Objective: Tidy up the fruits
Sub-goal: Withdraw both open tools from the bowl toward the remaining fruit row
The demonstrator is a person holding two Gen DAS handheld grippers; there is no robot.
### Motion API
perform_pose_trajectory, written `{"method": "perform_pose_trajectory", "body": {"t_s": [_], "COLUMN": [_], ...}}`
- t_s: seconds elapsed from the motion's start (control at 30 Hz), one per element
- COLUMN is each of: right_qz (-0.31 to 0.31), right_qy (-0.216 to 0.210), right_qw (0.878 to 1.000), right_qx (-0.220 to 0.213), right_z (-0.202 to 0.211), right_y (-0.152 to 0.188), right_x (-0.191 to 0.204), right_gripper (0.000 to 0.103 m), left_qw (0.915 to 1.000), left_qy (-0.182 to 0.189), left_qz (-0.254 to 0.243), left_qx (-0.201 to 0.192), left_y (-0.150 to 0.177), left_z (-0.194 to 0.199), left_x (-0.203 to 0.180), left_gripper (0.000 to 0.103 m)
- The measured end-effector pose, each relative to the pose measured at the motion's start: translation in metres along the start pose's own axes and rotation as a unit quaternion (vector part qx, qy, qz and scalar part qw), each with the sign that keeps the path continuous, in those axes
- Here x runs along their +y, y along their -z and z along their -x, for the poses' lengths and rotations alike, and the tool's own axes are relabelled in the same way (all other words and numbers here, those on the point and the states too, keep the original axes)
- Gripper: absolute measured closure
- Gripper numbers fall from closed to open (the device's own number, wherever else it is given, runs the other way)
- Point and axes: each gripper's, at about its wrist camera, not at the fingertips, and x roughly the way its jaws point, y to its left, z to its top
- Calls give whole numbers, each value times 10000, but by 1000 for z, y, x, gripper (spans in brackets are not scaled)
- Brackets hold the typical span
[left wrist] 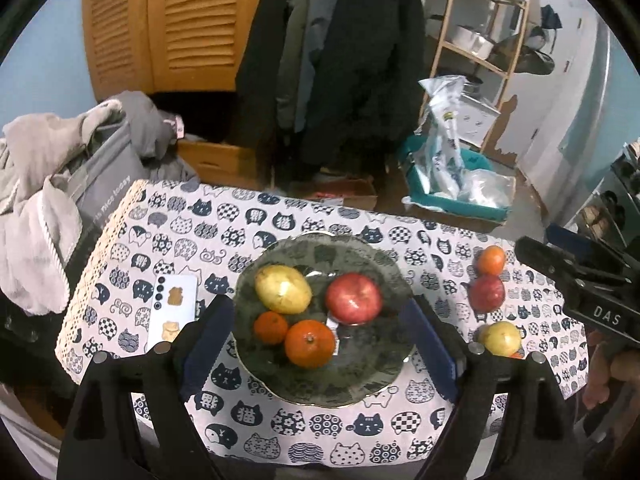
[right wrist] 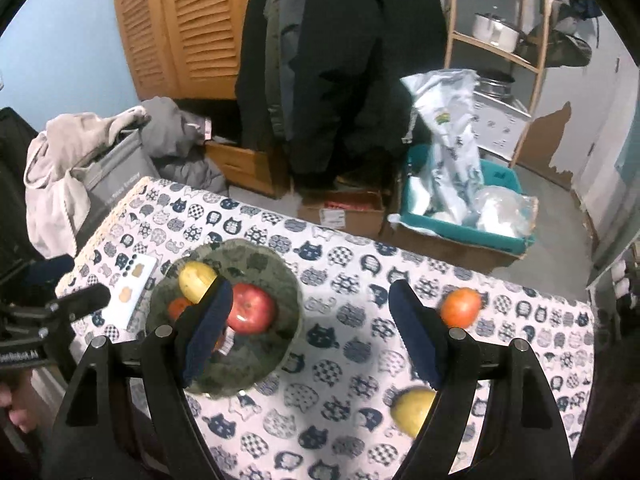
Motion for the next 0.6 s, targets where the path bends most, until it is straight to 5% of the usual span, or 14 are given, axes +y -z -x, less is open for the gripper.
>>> {"method": "perform_pose_trajectory", "body": {"t_s": [0.6], "right_qz": [-437], "right_qy": [466], "right_qw": [9978], "right_qx": [-202], "right_z": [64], "right_y": [49], "right_x": [-77], "right_gripper": [22], "left_qw": [9969], "left_qy": [352], "left_qz": [-689], "left_qx": [-149], "left_y": [6], "left_z": [18], "left_x": [-79], "left_gripper": [9]}}
